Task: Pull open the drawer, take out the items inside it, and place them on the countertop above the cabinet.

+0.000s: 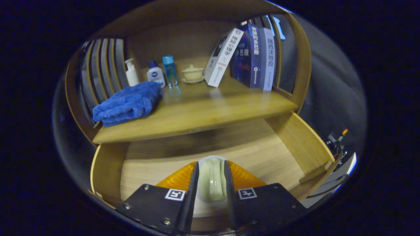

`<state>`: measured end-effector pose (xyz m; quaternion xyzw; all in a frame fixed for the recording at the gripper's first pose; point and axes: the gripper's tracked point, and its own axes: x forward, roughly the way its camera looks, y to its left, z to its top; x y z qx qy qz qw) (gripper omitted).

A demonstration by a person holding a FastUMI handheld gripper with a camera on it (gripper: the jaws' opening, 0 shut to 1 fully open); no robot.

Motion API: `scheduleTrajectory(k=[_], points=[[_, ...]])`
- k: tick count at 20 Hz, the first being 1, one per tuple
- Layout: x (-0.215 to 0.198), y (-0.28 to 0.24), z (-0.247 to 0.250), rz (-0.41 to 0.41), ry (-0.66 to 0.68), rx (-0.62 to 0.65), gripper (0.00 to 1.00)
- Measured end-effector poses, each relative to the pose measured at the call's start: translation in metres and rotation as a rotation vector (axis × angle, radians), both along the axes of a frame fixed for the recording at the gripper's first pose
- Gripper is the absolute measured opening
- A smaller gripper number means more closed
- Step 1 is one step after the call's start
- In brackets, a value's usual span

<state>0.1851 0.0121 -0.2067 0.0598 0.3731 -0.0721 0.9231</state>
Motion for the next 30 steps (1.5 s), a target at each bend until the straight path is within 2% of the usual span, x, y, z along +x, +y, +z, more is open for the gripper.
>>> scheduleTrajectory(k=[4,7,8,14,17,21,25,30], points=[[-0.012,-0.004,-0.033,0.016,0.128,-0.036,0.44],[-0.009,-0.006,-0.047,0.029,0.14,-0.056,0.44],[-0.009,-0.008,-0.043,0.018,0.126,-0.054,0.18],[-0.015,-0.019,-0.028,0.004,0.096,-0.094,0.18],[-0.014,-0.018,0.008,0.011,0.0,-0.092,0.18],[-0.013,-0.024,0.07,0.009,-0.116,-0.156,0.18],[0.012,-0.014,0.11,0.032,-0.207,-0.172,0.18],[0.065,0.01,0.104,0.116,-0.234,-0.133,0.18]])
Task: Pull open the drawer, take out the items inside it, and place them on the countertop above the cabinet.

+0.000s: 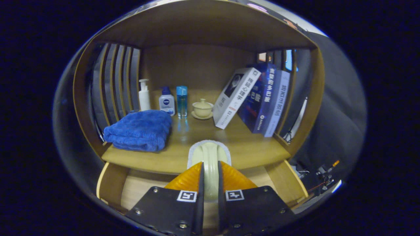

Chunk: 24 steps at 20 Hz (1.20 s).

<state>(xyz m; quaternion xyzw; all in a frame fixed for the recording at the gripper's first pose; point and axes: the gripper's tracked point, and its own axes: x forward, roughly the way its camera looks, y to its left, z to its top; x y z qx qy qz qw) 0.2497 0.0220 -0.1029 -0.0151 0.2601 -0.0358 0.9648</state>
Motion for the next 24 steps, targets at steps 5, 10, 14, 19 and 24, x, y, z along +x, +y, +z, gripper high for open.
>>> scheduleTrajectory(k=[5,10,14,19,24], points=[[0.039,0.002,-0.012,0.018,0.0,0.014,0.18],[0.064,-0.002,-0.014,0.034,-0.003,0.039,0.18],[0.082,-0.004,-0.016,0.041,-0.019,0.056,0.18],[0.081,-0.017,-0.014,-0.004,-0.015,0.047,0.44],[0.067,-0.022,0.022,-0.012,-0.114,0.082,0.87]])
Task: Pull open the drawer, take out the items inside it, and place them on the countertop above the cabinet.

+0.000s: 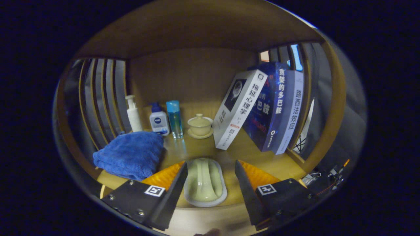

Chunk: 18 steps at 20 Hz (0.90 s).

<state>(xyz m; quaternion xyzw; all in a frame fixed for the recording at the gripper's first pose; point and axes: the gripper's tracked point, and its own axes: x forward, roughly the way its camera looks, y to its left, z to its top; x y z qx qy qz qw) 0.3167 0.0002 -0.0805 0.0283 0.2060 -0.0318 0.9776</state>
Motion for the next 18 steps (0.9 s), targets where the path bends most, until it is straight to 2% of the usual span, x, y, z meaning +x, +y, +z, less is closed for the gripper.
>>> scheduleTrajectory(k=[2,8,13,18], points=[[-0.018,-0.004,0.019,-0.006,-0.046,-0.015,0.91],[-0.095,-0.017,0.08,-0.019,-0.234,-0.107,0.91],[-0.159,-0.022,0.09,-0.038,-0.308,-0.119,0.91],[-0.213,-0.026,0.064,-0.071,-0.333,-0.102,0.91]])
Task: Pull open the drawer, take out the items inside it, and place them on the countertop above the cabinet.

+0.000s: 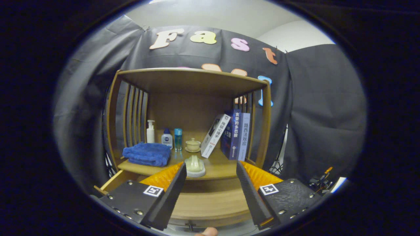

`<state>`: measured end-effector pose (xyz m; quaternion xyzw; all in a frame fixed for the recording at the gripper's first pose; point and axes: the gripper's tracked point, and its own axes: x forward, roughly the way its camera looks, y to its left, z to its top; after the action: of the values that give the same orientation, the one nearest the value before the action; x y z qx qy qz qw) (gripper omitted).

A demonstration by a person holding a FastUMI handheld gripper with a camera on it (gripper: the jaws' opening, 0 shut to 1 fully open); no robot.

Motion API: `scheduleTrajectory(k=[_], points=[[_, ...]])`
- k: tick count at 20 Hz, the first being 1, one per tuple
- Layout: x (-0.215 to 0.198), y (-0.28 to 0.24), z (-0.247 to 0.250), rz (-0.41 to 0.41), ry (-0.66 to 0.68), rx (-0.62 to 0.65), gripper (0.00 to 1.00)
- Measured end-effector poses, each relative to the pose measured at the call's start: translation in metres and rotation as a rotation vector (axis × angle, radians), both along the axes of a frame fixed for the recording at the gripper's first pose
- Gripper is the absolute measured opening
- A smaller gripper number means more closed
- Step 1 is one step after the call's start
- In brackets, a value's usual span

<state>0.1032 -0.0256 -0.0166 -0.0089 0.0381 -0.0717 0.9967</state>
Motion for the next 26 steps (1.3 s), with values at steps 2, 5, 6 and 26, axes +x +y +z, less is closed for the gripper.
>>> scheduleTrajectory(k=[2,5,6,26], points=[[-0.014,0.004,-0.014,0.011,-0.009,0.021,0.91],[-0.034,0.007,-0.05,0.014,0.029,0.028,0.91],[-0.039,0.008,-0.063,0.021,0.049,0.029,0.91],[-0.045,0.036,-0.153,0.146,0.148,0.152,0.91]])
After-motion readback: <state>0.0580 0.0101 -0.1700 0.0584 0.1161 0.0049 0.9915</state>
